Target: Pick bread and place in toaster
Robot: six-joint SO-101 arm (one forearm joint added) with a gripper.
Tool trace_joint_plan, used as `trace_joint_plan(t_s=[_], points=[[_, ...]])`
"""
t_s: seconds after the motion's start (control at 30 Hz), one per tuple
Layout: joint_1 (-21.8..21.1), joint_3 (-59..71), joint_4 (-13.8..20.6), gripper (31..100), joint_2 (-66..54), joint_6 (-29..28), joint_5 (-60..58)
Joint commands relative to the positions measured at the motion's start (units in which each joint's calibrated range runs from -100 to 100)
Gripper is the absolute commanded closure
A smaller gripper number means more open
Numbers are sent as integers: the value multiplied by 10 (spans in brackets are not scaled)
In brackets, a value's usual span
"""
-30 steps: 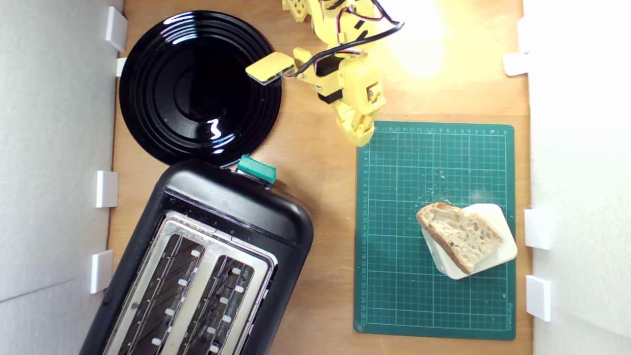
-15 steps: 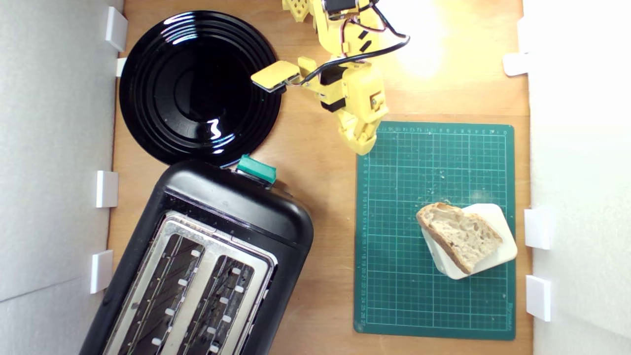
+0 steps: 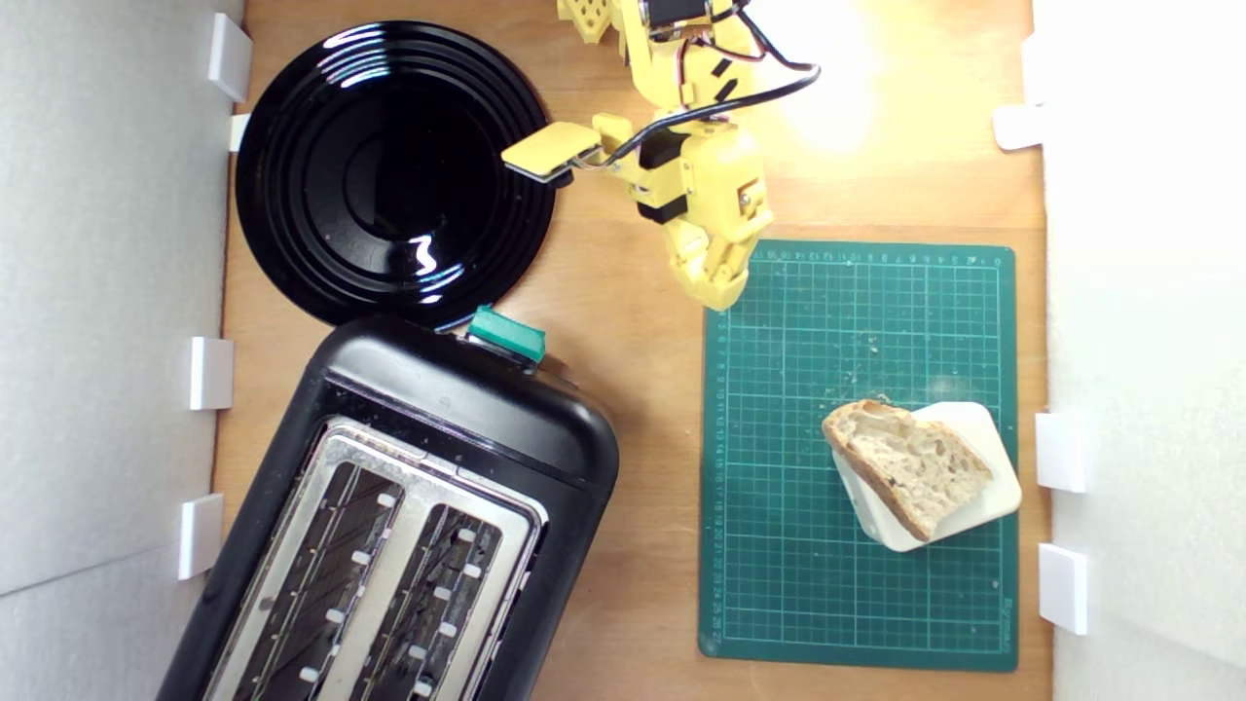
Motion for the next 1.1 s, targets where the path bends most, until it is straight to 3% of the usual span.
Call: trace_joint_plan(t_s=[0.0,0.07,0.13,0.33,0.6,0.77,0.9,1.07], points=[[-11,-22,139,857,32,-81,-56],[-9,-24,193,857,59,-117,-85],[-9,-25,217,856,83,-130,-104],[4,-28,218,830,137,-131,-193],[5,-28,219,552,212,-134,-314],[5,-28,219,446,288,-134,-401],[5,-30,220,394,325,-134,-443],[5,-39,220,386,341,-166,-486]])
